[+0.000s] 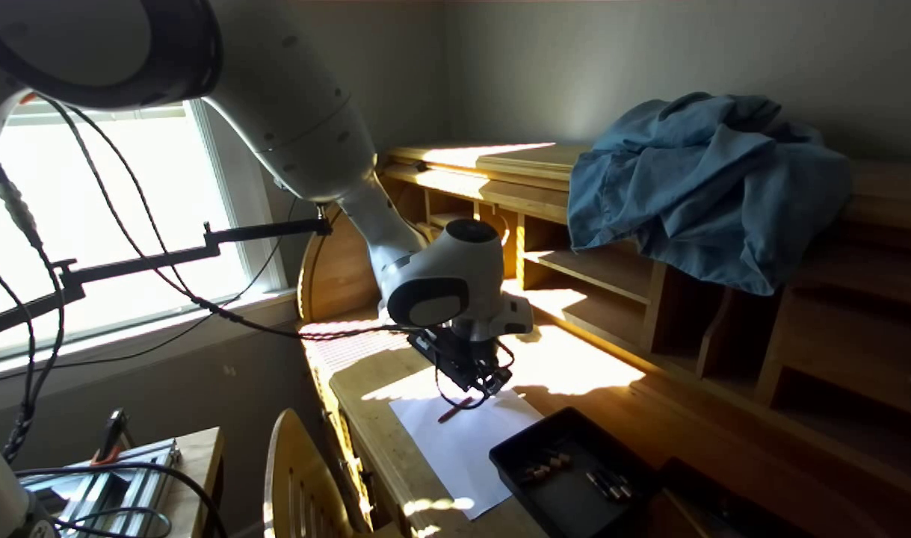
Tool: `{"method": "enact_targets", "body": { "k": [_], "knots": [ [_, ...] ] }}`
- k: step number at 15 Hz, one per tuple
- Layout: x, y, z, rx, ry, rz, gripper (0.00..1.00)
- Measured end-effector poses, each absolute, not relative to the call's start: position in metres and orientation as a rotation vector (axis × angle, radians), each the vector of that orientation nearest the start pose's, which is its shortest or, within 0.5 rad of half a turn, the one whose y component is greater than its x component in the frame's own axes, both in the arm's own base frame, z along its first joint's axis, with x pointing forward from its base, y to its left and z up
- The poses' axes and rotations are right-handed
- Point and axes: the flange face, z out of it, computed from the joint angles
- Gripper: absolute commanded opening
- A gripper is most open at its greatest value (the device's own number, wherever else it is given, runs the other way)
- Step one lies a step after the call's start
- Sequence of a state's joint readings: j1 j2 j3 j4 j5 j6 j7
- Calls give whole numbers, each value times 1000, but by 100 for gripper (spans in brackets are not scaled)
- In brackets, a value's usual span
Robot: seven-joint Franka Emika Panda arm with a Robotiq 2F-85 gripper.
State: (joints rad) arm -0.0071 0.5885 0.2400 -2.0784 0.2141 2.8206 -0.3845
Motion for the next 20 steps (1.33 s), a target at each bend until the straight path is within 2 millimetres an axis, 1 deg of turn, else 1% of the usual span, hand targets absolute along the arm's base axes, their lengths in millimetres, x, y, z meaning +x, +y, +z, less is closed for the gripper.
{"method": "enact_targets", "body": {
  "k": [1,2,3,4,5,6,13,15,16,18,20],
  "knots": [
    [584,127,162,-2880,-538,-255,71],
    [584,128,162,-2880,-539,-255,70],
    [584,129,162,-2879,-541,-254,67],
    [583,130,161,-2877,-543,-253,61],
    [583,131,161,-2875,-545,-251,60],
    [582,133,161,-2874,-548,-248,55],
    [574,138,155,-2867,-564,-220,56],
    [572,138,154,-2868,-567,-213,52],
    [571,138,153,-2868,-569,-209,47],
    [568,138,151,-2869,-574,-201,44],
    [566,137,149,-2870,-583,-194,35]
  ]
}}
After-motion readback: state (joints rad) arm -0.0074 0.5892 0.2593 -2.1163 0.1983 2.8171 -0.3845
